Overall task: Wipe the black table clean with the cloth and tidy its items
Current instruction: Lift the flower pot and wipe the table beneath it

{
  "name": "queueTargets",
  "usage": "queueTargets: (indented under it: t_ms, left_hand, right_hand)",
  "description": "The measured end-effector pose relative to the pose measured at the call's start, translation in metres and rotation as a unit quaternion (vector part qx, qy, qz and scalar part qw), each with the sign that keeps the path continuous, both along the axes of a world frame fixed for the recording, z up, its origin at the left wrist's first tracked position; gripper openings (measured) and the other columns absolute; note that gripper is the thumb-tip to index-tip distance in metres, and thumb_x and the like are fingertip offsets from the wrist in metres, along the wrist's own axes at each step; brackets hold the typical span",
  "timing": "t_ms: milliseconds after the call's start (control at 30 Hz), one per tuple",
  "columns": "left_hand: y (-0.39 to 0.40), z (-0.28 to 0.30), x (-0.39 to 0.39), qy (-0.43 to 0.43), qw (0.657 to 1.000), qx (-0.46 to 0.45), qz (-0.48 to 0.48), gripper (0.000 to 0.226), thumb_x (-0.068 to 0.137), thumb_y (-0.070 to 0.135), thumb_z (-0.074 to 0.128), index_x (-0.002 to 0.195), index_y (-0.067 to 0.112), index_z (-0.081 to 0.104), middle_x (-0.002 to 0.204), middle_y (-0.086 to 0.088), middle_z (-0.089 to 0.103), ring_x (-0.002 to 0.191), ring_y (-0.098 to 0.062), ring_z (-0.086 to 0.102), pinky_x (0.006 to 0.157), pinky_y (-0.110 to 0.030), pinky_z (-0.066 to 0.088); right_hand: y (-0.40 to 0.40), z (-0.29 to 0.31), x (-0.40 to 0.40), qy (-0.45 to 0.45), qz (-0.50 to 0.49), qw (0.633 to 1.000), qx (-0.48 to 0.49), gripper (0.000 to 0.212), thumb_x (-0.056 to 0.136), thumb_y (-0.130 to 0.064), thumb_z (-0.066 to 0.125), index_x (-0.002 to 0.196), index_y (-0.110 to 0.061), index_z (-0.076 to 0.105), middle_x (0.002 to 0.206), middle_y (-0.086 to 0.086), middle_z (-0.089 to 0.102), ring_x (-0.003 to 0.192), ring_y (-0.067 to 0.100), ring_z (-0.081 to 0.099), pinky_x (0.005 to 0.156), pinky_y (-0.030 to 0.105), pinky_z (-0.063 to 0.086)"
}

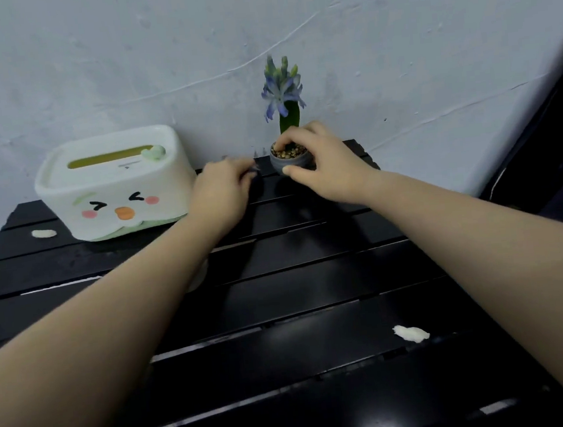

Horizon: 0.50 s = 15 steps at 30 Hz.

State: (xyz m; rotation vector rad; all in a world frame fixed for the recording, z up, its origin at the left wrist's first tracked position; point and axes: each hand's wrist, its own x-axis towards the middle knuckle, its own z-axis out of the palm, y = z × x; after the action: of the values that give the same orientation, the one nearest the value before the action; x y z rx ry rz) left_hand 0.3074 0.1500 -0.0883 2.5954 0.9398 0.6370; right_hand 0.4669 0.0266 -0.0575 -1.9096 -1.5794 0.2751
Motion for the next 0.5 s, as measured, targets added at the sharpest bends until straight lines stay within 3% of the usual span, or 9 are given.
queueTargets:
  t_ms: [67,167,300,433,500]
  left_hand:
    - [-0.004,-0.001,0.008,0.029,0.999,0.006,0.013,0.022,0.096,0.028,0.051,0.106,0.023,0.071,0.103,-0.01,0.073,0.097,-0.038,0.065,0.081,-0.044,0.053]
    - [-0.019,-0.002,0.001,-0.019,1.0,0.021,-0.01,0.024,0.096,0.027,0.053,0.112,0.025,0.071,0.106,-0.001,0.075,0.102,-0.031,0.067,0.083,-0.044,0.054]
    - [-0.052,0.001,-0.03,-0.053,0.992,-0.002,-0.115,0.022,0.094,0.024,0.058,0.112,0.023,0.071,0.106,0.005,0.076,0.104,-0.023,0.069,0.085,-0.044,0.055]
    - [-0.096,-0.002,-0.07,-0.063,0.971,-0.073,-0.218,0.026,0.094,0.025,0.061,0.118,0.021,0.071,0.119,0.008,0.072,0.118,-0.008,0.064,0.107,-0.037,0.047]
    - [-0.11,0.001,-0.083,-0.063,0.962,-0.099,-0.246,0.026,0.096,0.024,0.062,0.12,0.022,0.071,0.121,0.01,0.071,0.12,-0.002,0.061,0.111,-0.032,0.043]
  right_hand:
    - [0.004,-0.009,-0.003,0.009,-0.008,1.0,-0.003,0.029,0.091,-0.016,0.064,0.12,-0.021,0.06,0.119,0.004,0.047,0.107,0.013,0.053,0.101,0.015,0.037]
    - [0.007,-0.015,-0.005,0.025,-0.027,0.999,0.005,0.029,0.094,-0.019,0.063,0.123,-0.023,0.058,0.124,0.003,0.046,0.111,0.01,0.05,0.096,0.004,0.031]
    - [0.007,-0.016,-0.006,0.023,-0.029,0.999,0.0,0.032,0.095,-0.022,0.063,0.126,-0.025,0.057,0.127,0.004,0.048,0.116,0.014,0.049,0.101,0.02,0.035]
    - [0.001,-0.008,-0.012,0.021,-0.027,0.999,-0.013,0.04,0.091,-0.036,0.066,0.129,-0.033,0.054,0.134,0.006,0.05,0.128,0.021,0.046,0.108,0.03,0.037]
    - [-0.005,-0.002,-0.023,0.029,-0.047,0.998,-0.013,0.042,0.087,-0.047,0.063,0.128,-0.044,0.051,0.143,0.008,0.045,0.137,0.028,0.04,0.113,0.043,0.037]
